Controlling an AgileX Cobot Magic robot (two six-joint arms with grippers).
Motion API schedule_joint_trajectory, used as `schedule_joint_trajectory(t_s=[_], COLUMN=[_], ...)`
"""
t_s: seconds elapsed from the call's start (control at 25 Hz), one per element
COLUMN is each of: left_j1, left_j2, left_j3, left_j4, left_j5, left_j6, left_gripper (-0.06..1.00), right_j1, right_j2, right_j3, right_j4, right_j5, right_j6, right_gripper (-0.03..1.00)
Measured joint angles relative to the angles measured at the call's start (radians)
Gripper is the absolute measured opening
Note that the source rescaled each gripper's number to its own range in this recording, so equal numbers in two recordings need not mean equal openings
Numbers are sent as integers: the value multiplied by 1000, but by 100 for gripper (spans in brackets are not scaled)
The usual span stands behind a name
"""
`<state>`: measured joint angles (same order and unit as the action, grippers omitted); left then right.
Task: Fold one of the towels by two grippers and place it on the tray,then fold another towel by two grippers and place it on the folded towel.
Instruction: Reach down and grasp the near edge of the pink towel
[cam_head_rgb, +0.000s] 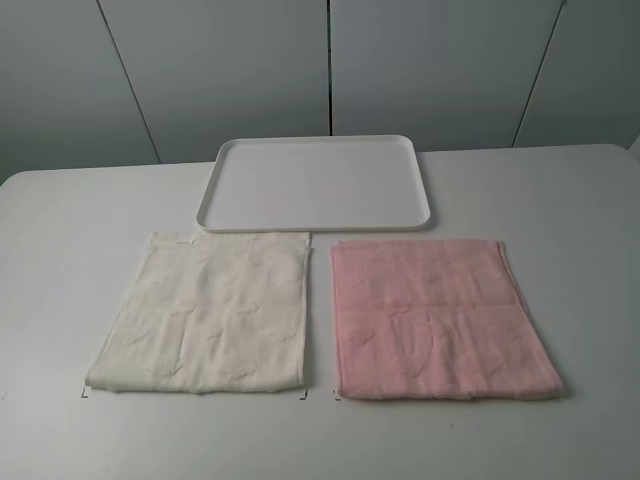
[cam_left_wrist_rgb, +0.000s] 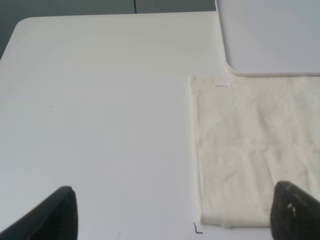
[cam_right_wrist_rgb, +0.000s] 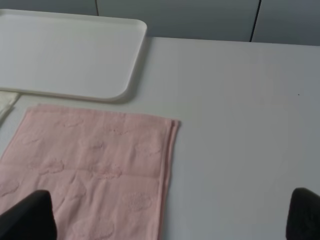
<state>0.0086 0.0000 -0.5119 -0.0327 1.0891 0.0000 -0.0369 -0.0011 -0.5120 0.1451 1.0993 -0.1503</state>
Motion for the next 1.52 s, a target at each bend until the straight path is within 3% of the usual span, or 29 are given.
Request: schedule_joint_trajectory(t_s=[1.52], left_j1=[0], left_j2=[0], left_j3=[0], left_j4=[0], left_j5=[0], left_j6=[0], left_gripper=[99], right_j1=[0], right_j2=[0], right_j3=[0], right_j4=[0], right_j5=[0], right_j6=[0], right_gripper=[100])
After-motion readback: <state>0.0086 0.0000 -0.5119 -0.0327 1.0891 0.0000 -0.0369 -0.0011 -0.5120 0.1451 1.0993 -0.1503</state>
